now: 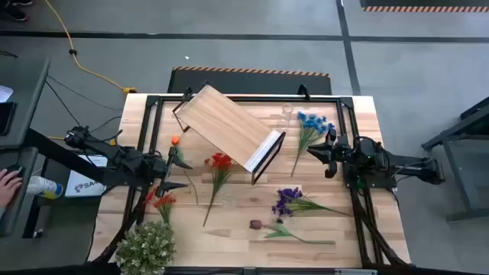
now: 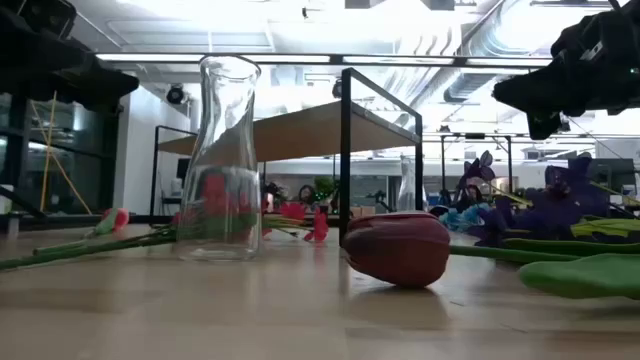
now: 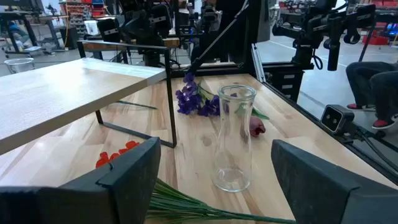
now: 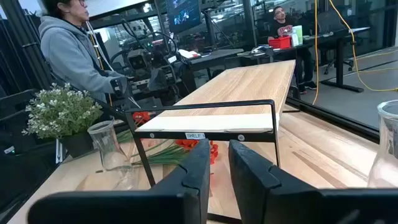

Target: Pick and place flowers into a vace then onto a shelf

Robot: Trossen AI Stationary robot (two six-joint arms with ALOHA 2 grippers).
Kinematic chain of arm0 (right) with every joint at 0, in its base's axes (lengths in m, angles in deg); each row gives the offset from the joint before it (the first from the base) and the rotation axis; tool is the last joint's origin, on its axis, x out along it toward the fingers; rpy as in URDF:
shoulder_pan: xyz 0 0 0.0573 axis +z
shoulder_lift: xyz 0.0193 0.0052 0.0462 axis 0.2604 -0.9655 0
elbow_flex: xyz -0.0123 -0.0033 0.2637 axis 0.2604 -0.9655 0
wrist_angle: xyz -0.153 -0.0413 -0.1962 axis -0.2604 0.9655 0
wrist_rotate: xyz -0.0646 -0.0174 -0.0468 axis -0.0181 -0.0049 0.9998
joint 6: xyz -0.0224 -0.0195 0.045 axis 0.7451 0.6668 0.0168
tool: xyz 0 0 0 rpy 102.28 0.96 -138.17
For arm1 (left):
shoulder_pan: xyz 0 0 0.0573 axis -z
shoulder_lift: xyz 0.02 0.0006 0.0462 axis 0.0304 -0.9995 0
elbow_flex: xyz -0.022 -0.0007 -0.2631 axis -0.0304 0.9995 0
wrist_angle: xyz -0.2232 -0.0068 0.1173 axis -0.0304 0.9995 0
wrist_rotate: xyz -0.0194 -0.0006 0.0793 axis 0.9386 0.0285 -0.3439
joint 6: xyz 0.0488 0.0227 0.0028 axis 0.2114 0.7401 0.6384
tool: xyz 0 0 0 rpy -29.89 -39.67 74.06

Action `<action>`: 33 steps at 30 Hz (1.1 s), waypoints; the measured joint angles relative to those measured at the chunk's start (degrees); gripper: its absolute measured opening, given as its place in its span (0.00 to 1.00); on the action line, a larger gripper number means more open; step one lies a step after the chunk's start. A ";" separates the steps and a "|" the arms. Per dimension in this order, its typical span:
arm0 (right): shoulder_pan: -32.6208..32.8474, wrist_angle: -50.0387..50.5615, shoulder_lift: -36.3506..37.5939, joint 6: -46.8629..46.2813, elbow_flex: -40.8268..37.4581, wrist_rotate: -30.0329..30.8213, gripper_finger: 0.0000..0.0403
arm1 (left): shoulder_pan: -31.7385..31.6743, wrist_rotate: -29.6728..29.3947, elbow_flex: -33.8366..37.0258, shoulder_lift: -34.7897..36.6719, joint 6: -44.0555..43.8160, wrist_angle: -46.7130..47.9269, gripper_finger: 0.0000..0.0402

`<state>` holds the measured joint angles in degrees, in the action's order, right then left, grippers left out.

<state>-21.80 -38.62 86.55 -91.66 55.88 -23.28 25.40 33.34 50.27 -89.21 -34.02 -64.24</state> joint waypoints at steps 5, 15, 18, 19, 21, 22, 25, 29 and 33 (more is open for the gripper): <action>0.00 0.00 0.01 0.00 0.00 0.00 0.12 | -0.01 0.01 0.02 -0.01 0.00 0.00 0.84; -0.02 0.01 0.00 0.02 0.00 0.00 0.13 | -0.02 0.00 0.02 0.00 0.00 0.00 0.84; -0.02 0.01 0.01 0.02 0.00 -0.02 0.12 | 0.00 0.00 0.02 -0.02 0.00 0.00 0.84; -0.02 0.00 0.02 0.01 0.00 -0.01 0.12 | 0.00 0.02 0.00 0.00 0.00 0.00 0.84; -0.01 0.01 0.01 0.02 0.00 -0.01 0.12 | -0.02 0.01 0.02 0.00 0.00 0.00 0.84; -0.01 0.02 0.02 0.01 0.00 -0.01 0.12 | 0.00 0.01 0.01 0.00 0.00 0.00 0.84; -0.02 0.02 0.01 0.00 0.00 -0.02 0.13 | -0.01 0.00 0.02 0.00 0.00 0.00 0.84; -0.02 0.00 0.00 0.02 0.00 0.00 0.13 | -0.02 0.01 0.01 -0.01 0.00 0.00 0.84; 0.00 0.00 0.00 0.02 0.00 -0.01 0.12 | 0.00 0.01 0.02 -0.01 0.00 0.00 0.84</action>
<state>-21.80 -38.63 86.56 -91.64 55.88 -23.29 25.40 33.35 50.29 -89.22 -34.02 -64.24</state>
